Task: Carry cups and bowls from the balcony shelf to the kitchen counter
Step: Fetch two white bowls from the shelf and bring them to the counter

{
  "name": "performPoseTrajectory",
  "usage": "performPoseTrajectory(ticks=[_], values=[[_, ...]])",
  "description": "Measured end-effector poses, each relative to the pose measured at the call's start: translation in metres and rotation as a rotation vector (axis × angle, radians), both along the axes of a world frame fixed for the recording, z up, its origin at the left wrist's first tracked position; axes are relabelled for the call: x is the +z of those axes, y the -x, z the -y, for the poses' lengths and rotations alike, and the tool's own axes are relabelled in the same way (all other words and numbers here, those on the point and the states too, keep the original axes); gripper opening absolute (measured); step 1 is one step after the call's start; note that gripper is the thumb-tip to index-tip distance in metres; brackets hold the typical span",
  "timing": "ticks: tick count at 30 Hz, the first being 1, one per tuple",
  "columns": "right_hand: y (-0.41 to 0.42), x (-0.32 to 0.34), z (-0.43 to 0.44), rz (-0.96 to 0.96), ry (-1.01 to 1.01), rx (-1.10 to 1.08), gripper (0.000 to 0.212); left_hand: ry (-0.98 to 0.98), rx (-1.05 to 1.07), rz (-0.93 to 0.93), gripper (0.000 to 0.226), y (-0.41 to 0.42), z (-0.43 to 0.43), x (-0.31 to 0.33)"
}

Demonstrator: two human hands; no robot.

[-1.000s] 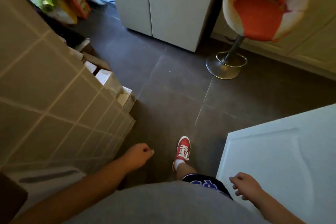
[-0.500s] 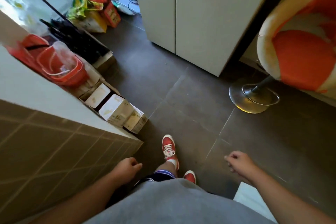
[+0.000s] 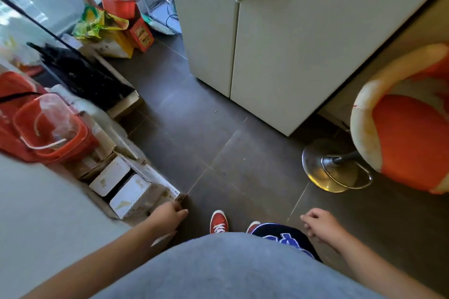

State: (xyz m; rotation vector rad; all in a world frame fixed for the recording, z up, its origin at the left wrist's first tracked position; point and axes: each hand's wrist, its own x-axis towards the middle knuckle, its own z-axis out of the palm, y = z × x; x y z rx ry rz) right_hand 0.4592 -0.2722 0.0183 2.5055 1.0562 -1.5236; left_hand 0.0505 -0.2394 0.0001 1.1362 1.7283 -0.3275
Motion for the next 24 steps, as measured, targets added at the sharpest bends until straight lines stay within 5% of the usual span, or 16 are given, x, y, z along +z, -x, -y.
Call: performPoseTrajectory(ticks=[14,24], values=[[-0.061,-0.032,-0.236,0.088,0.087,0.229,0.022,-0.082,0.145,-0.016,0.024,-0.043,-0.210,0.006],[0.097,-0.035,-0.491,-0.012,-0.024,0.726,0.026,0.006,0.632,-0.039,0.021,0.033,-0.203,0.015]])
